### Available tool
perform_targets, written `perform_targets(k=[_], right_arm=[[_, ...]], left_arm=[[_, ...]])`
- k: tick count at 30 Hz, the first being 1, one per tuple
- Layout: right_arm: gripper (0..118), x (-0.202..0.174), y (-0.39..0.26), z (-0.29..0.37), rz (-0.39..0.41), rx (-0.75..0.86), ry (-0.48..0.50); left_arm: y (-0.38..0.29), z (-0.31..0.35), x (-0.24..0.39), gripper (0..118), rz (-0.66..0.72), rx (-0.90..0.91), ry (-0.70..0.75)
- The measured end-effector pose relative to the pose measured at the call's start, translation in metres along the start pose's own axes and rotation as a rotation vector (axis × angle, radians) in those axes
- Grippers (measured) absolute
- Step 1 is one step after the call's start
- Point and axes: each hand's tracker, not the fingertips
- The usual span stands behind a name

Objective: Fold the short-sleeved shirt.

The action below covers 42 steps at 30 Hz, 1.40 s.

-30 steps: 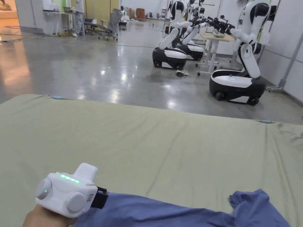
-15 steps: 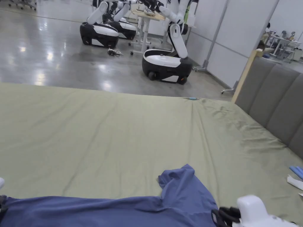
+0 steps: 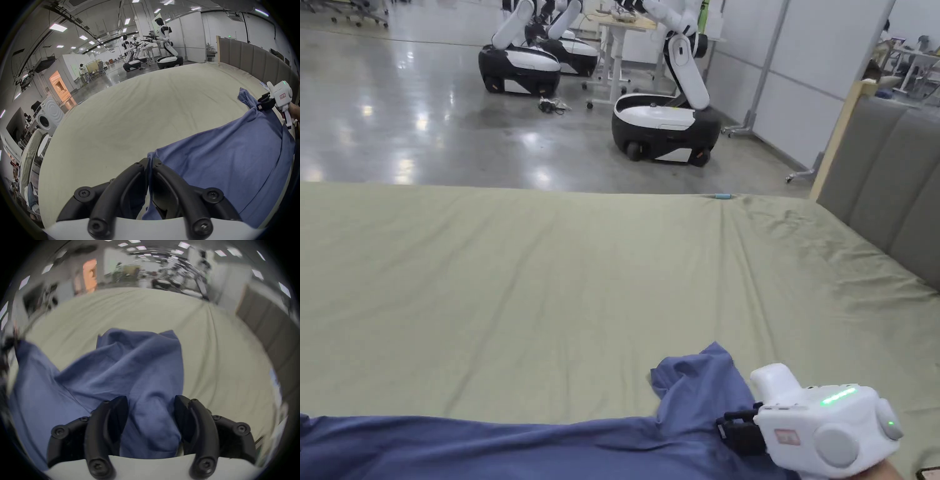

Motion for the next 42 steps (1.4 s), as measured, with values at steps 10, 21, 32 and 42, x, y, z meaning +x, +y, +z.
perform_targets(k=[10,21,32,42], right_arm=[[5,-0.002,-0.015,0.067,-0.098,0.125,0.012],[4,-0.039,-0.052,0.231,-0.081,0.367,0.070],[4,-0.058,-0.227,0.235,-0.039,0.140,0.018],[116,-0.100,-0.216,0.287,0.092,0.311,-0.015]], left_arm=[[-0.004,-0.001,0.002,5,0.065,-0.011,-0.001],[-0.040,0.154,-0.025,5,0.185,0.125,-0.002],[-0.203,0.188,0.021,5,0.167,-0.144,-0.030],[-0.199,0.227,0.041,101,0.147,0.186,0.074]])
